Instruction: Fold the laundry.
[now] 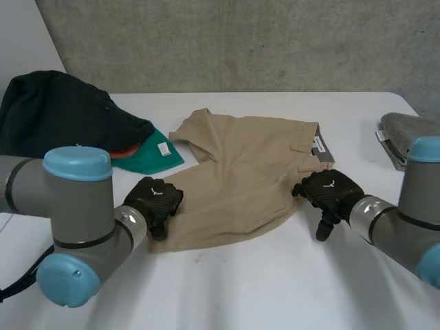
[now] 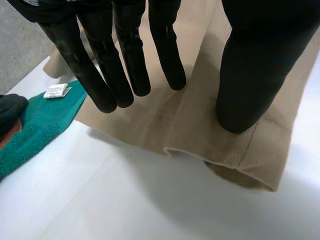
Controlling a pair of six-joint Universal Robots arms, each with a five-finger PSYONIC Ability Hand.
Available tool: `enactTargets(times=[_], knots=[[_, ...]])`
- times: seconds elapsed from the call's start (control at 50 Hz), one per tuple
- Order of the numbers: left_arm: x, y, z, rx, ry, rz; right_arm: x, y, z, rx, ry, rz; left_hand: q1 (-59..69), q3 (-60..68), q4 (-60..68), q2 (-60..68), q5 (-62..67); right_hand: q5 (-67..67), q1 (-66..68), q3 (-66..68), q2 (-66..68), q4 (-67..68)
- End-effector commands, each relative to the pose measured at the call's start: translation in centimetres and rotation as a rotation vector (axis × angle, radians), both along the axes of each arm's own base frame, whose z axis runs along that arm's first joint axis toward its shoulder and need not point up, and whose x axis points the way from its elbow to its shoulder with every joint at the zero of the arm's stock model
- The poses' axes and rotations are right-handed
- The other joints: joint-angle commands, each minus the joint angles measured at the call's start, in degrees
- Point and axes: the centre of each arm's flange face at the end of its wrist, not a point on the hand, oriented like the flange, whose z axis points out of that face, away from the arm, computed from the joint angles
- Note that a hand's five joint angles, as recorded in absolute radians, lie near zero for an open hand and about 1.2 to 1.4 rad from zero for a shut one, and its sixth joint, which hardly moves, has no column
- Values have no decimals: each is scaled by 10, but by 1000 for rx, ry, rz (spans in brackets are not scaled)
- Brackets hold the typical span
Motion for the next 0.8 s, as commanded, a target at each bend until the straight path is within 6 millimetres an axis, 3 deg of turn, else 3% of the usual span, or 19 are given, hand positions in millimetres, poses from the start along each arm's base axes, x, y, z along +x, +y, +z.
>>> enactTargets(times=[0.02, 0.24, 0.42, 0.58, 0.62, 0.64, 0.72, 0.8], knots=[[-3, -11, -2, -31, -25, 30, 23, -22, -3, -85, -46, 33, 45, 48, 51, 49, 53, 72, 45, 50, 43, 58], [-14, -6, -1, -42, -28, 6, 54, -47, -8, -158, -69, 91, 242, 245, 248, 246, 250, 176, 150, 155, 148, 163], [-12, -13, 2, -58, -25, 34, 64, -60, -24, -183, -42, 113, 402, 404, 408, 406, 410, 247, 220, 225, 218, 233], [-11, -24, 1, -58, -13, 44, 64, -65, -32, -188, -22, 120, 402, 404, 408, 406, 410, 437, 410, 415, 408, 423], [-11, -24, 3, -52, -3, 45, 62, -64, -32, -183, -12, 123, 402, 404, 408, 406, 410, 608, 582, 587, 580, 595], [-12, -24, 4, -48, 1, 41, 61, -64, -31, -181, -7, 125, 402, 404, 408, 406, 410, 609, 582, 587, 580, 595], [-12, -20, 22, -43, 51, 19, 55, -54, -23, -127, 31, 131, 402, 404, 408, 406, 410, 609, 582, 587, 580, 595], [-9, -12, 61, -75, 143, -7, 38, -44, 7, -106, 85, 122, 402, 404, 408, 406, 410, 609, 582, 587, 580, 595]])
